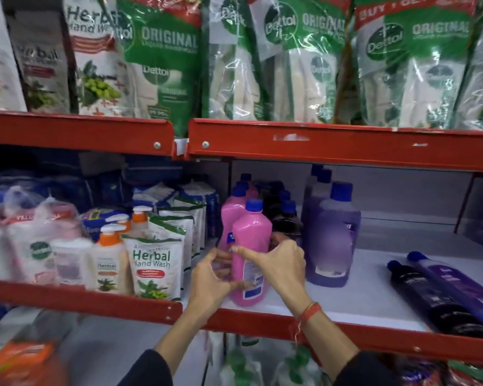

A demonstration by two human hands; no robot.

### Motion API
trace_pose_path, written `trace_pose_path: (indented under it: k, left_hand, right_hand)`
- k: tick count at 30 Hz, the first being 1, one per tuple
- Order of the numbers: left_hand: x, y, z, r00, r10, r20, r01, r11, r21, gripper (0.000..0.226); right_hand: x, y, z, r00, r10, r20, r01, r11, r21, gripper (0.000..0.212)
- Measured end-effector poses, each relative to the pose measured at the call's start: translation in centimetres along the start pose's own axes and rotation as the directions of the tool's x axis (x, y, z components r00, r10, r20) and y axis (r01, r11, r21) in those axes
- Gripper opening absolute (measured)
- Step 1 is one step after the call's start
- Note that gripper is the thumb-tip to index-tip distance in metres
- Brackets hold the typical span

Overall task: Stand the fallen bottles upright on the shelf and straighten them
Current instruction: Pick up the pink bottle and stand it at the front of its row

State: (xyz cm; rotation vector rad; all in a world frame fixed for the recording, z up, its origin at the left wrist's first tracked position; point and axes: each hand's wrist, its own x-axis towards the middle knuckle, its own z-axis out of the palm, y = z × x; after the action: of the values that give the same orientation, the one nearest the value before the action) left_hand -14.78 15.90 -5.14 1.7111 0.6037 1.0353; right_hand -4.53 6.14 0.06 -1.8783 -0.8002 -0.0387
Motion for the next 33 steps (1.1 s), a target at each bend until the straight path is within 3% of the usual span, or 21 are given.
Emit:
trace_pose_path:
  k: [3,6,8,12,14,16,18,20,24,28,33]
  left_hand:
    - [-0.3,-0.5,-0.1,1.0,-0.01,0.022,0.012,0.995,-0.1,0.048]
    - [-0.5,-0.9,-0.2,0.999,-0.032,0.043,0.04,0.977,-0.209,0.03]
    - [-0.2,-0.9,-0.6,0.997,-0.007,0.072,0.021,0.98,-0.198,0.019]
    - [0.6,-0.9,-1.5,0.968,-0.006,0.25,0.038,0.991,-0.124,0.056]
    - [1.3,-0.9,-1.6,0.939,-0.018,0.343,0.05,0.995,-0.083,0.065]
    - [1.7,-0.7,-1.4,0.902,-0.024,0.43,0.047,0.998,-0.042,0.068]
    - [1.9,-0.6,-1.2,0.888,-0.035,0.458,0.066,0.996,-0.053,0.066]
    - [1.7,-0.9,-1.3,0.91,-0.019,0.415,0.057,0.995,-0.079,0.065]
    - [1.4,-1.4,-2.0,0.968,0.049,0.248,-0.04,0.998,-0.04,0.057]
    - [1.3,-1.3,-2.1,0.99,0.07,0.122,-0.066,0.997,-0.035,0.067]
    - [1.4,-1.6,-2.6,0.985,0.066,0.158,-0.062,0.998,-0.033,0.074]
  right_hand:
    - [0.2,0.6,0.4,0.999,-0.029,0.012,0.028,0.998,0.061,0.073]
    - [0.9,2.0,0.2,0.994,-0.083,0.065,0.061,0.955,0.29,0.062]
    - [1.6,3.1,0.1,0.979,-0.098,0.179,-0.003,0.871,0.491,0.053]
    - [2.3,4.8,-0.2,0.89,-0.128,0.438,-0.223,0.715,0.662,0.054]
    - [2.3,5.1,0.2,0.865,-0.148,0.48,-0.218,0.75,0.624,0.057]
    - [2.0,4.8,0.9,0.877,-0.133,0.461,-0.155,0.831,0.534,0.067]
    - [1.7,4.5,1.7,0.89,-0.117,0.441,-0.144,0.846,0.514,0.064]
    - [1.4,4.2,2.0,0.876,-0.152,0.458,-0.155,0.81,0.565,0.053]
    - [1.2,3.1,2.3,0.891,-0.203,0.406,-0.042,0.853,0.52,0.069]
    - [1.3,2.2,2.9,0.917,-0.231,0.324,0.07,0.896,0.439,0.049]
    - [1.1,2.2,3.5,0.936,-0.239,0.257,0.129,0.915,0.382,0.056]
